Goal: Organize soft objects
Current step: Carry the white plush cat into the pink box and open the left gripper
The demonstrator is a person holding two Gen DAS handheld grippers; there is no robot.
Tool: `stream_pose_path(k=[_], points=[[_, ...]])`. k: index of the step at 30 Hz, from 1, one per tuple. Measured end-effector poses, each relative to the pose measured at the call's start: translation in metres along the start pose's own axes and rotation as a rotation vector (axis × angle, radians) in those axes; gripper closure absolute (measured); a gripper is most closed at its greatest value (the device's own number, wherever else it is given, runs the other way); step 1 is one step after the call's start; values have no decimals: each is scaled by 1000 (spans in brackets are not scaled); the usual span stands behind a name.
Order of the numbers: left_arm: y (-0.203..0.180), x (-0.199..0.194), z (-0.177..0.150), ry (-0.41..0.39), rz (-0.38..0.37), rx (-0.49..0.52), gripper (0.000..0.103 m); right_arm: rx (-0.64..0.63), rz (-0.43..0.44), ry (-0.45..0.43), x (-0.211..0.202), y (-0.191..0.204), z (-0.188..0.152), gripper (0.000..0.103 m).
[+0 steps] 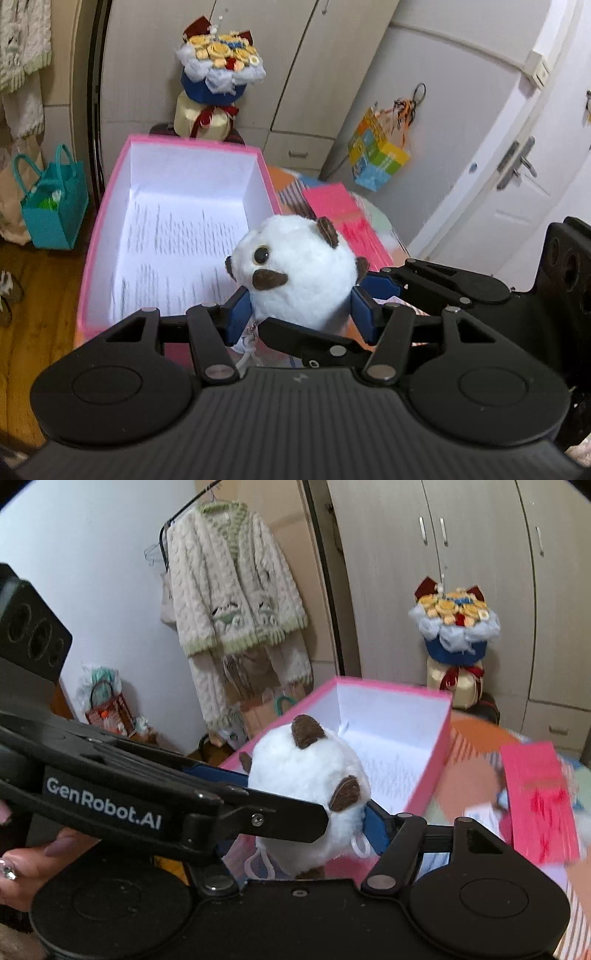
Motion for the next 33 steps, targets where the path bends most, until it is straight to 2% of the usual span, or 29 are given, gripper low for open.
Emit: stream_pose_path(k=[6, 11, 13, 14, 15, 21, 25, 31, 33], points=[[28, 29, 47, -14, 24, -16, 47, -27, 21, -6, 43, -25, 42, 30], [66, 80, 73, 25, 32, -100, 46, 21, 68, 33, 93, -57, 60, 31], [78, 103, 80, 53, 38, -138, 46, 41, 79, 44, 113, -70, 61, 33], [83, 114, 83, 64, 43, -145, 46, 49, 77, 58, 124, -78, 60, 37], [87, 123, 83, 77, 40, -158, 46, 50, 66, 74, 133, -85, 59, 40], [103, 168, 85, 141, 38, -211, 46, 10, -1, 166, 171, -109, 53, 41], [110, 176, 84, 155, 31, -232, 46, -95, -56, 186, 182, -107, 53, 41], [114, 178, 82, 159, 40, -244, 46, -179, -71, 192, 185, -105, 53, 40], [115, 179, 83, 150, 71, -243, 37, -214, -115, 188, 186, -104, 51, 39]])
Point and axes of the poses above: each gripper's, at about its wrist camera, not at the fingertips, and x roughly the way its jaws point, y to its left, z to its top, the point moved 6 cm from there along x, roughly the way its jaws point, and after that the axes turned 2 degrees about -x, right-handed, at the moved point
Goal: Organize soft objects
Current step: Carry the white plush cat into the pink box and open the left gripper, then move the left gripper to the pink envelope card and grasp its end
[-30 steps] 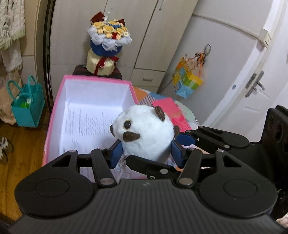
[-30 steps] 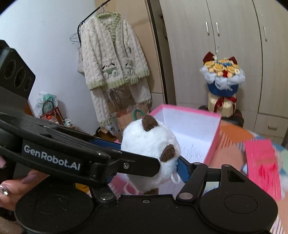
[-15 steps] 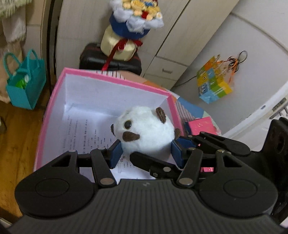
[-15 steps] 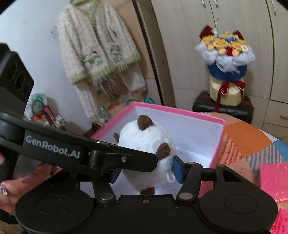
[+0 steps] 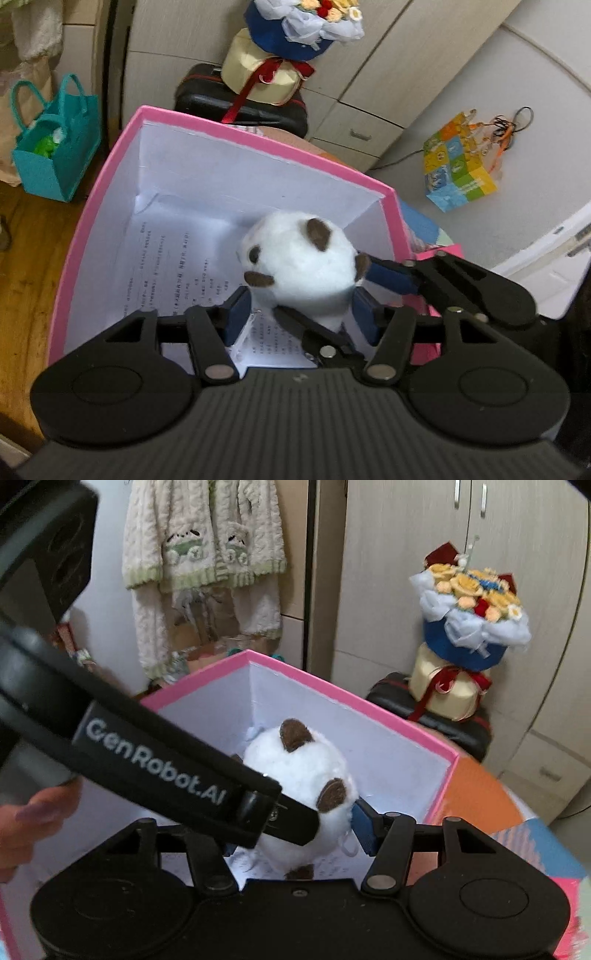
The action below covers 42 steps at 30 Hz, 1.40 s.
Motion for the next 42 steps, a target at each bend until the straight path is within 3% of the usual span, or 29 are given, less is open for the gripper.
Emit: stream_pose_path(k=[3, 6, 8, 13, 19, 31, 42], points=[[-3, -12, -4, -70, 35, 29, 22, 2, -13, -9, -6, 2, -1, 37], [-9, -31, -9, -127, 60, 124, 22, 88, 83, -12, -23, 1, -3, 36], [-13, -44, -13, -140, 66, 176, 22, 101, 101, -22, -35, 4, -6, 36], [-25, -76, -25, -161, 74, 261, 22, 105, 115, -31, -65, 13, -11, 33], [-47, -116, -46, -197, 87, 343, 22, 68, 56, -48, -105, 20, -19, 31], [-109, -162, -113, -93, 32, 508, 18, 44, 34, -84, -192, 20, -63, 23], [-164, -157, -159, -25, -25, 638, 17, 30, -56, -96, -243, -1, -126, 18]])
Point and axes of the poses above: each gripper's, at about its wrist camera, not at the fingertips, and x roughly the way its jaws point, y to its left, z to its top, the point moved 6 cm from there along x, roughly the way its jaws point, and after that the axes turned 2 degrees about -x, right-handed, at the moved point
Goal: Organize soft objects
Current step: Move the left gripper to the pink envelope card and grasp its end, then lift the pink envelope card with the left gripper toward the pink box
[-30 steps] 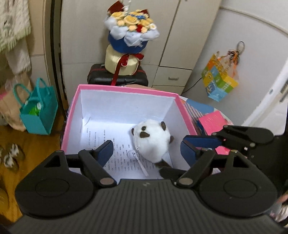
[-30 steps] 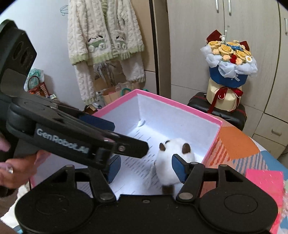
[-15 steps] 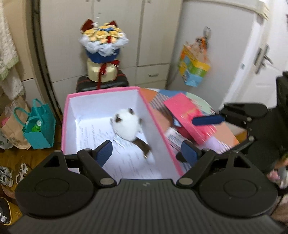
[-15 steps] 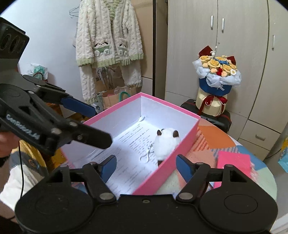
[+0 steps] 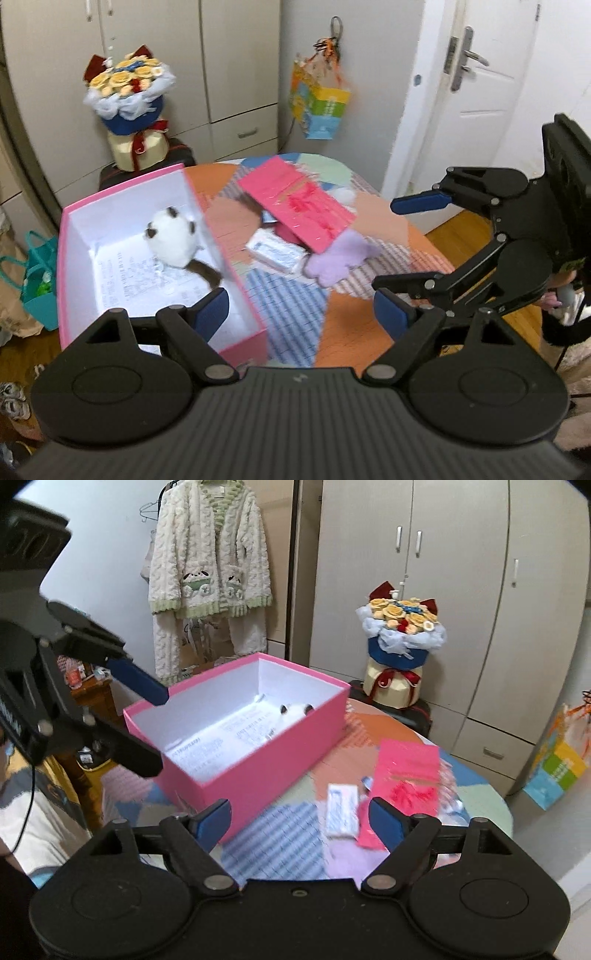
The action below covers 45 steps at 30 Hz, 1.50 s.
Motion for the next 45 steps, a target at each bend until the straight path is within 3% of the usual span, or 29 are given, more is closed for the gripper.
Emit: stream_pose_path(k=[4, 7, 11, 18, 21, 25, 28, 31, 35, 38, 42, 45], points=[[-13, 13, 5, -23, 1, 28, 18, 19, -38, -4, -4, -14, -16, 18], [-12, 14, 14, -129, 34, 33, 17, 56, -89, -10, 0, -27, -24, 18], [-6, 29, 21, -156, 52, 4, 18, 84, -120, -21, 11, -42, -32, 18], [0, 53, 38, -281, -108, -219, 19, 68, -122, -68, 43, -56, -41, 17], [-5, 72, 41, -301, -124, -268, 21, 69, -139, -70, 61, -62, -42, 17], [-3, 107, 40, -267, -113, -321, 21, 62, -210, -116, 73, -73, -43, 17], [0, 136, 39, -244, -88, -355, 27, 56, -226, -133, 78, -81, -46, 17], [5, 162, 36, -242, -13, -394, 34, 69, -205, -122, 88, -87, -48, 17], [6, 190, 31, -220, 31, -401, 49, 42, -192, -86, 107, -86, -53, 17], [12, 200, 33, -219, 98, -391, 50, 3, -192, -48, 123, -83, -58, 17], [18, 212, 31, -192, 57, -442, 54, 2, -204, -27, 136, -86, -58, 12], [22, 222, 27, -180, 82, -466, 61, 40, -197, -27, 139, -92, -56, 11]])
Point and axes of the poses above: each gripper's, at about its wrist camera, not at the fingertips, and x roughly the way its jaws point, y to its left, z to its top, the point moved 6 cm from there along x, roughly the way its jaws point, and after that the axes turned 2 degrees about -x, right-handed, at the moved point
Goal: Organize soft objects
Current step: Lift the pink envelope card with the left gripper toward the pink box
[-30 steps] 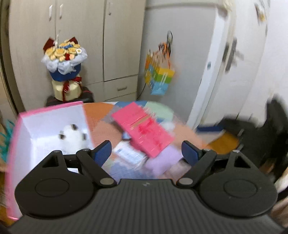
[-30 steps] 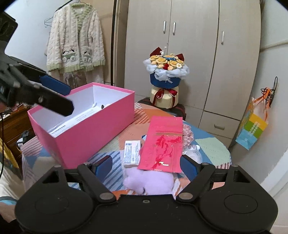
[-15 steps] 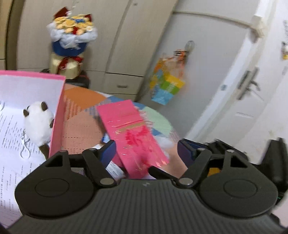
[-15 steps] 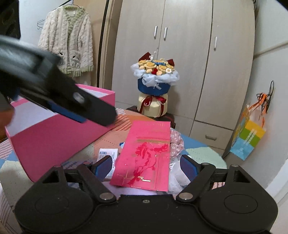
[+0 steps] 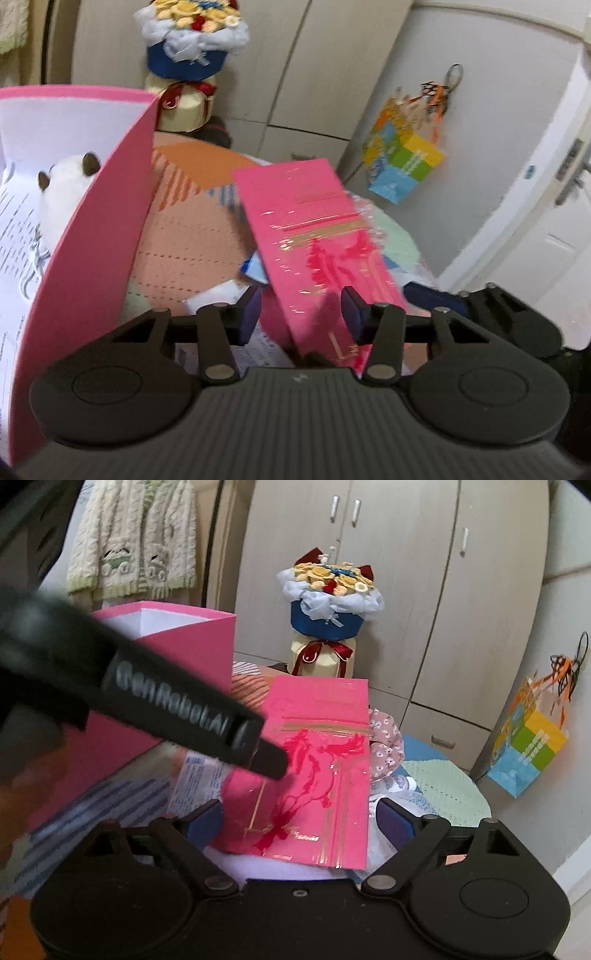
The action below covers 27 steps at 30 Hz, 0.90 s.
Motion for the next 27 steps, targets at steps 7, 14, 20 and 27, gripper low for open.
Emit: stream_pose_path(k=[7, 14, 20, 27], points=[[2, 8, -8, 3, -18, -39, 72, 45, 43, 14, 9, -2, 0, 9], [2, 7, -8, 0, -40, -55, 72, 49, 7, 49, 17, 4, -3, 9], [-2, -2, -11, -4, -54, -60, 72, 83, -20, 24, 7, 7, -3, 9], [-11, -23, -15, -6, -69, -34, 72, 70, -58, -4, -17, 13, -5, 9]])
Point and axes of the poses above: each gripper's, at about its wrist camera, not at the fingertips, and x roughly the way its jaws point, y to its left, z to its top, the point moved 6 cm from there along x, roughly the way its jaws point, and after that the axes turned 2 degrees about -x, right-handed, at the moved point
